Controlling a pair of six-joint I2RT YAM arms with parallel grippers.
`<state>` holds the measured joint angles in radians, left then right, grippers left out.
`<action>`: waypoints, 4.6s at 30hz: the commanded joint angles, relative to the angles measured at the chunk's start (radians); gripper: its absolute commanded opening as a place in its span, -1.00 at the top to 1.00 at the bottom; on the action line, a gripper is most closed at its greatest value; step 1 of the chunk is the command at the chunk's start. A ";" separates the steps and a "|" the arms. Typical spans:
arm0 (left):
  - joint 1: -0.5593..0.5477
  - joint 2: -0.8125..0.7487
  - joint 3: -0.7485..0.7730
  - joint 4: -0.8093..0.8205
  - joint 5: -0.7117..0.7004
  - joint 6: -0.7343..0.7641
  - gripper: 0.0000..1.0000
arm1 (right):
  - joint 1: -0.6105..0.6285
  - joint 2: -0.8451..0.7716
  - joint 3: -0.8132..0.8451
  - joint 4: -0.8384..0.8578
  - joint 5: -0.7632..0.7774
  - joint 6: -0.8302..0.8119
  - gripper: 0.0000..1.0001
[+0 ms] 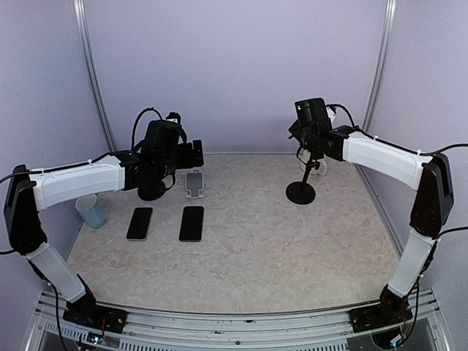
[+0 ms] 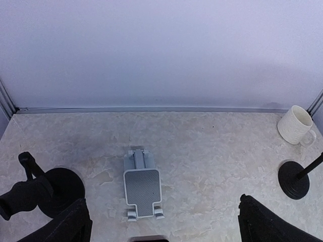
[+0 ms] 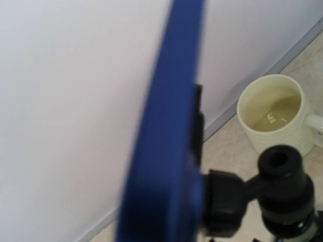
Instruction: Remove the phone from the phone stand
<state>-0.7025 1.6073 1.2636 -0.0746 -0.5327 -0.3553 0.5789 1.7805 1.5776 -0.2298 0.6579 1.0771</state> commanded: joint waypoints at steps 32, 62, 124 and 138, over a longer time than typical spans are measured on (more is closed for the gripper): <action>-0.002 -0.002 0.028 0.029 0.019 0.015 -0.98 | -0.003 -0.124 -0.039 0.081 -0.208 -0.227 1.00; -0.019 -0.120 0.013 0.032 0.208 0.079 -0.98 | -0.030 -0.368 -0.200 0.136 -0.874 -0.370 1.00; -0.345 0.197 0.378 -0.320 0.262 0.204 -0.42 | -0.021 -0.543 -0.538 0.296 -1.442 -0.449 1.00; -0.230 0.074 0.180 -0.192 0.196 0.099 0.19 | -0.022 -0.573 -0.556 0.228 -1.416 -0.498 1.00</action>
<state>-1.0542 1.7435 1.5032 -0.2543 -0.1726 -0.1707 0.5613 1.2789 1.0027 -0.0261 -0.7166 0.6193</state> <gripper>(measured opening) 0.738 0.244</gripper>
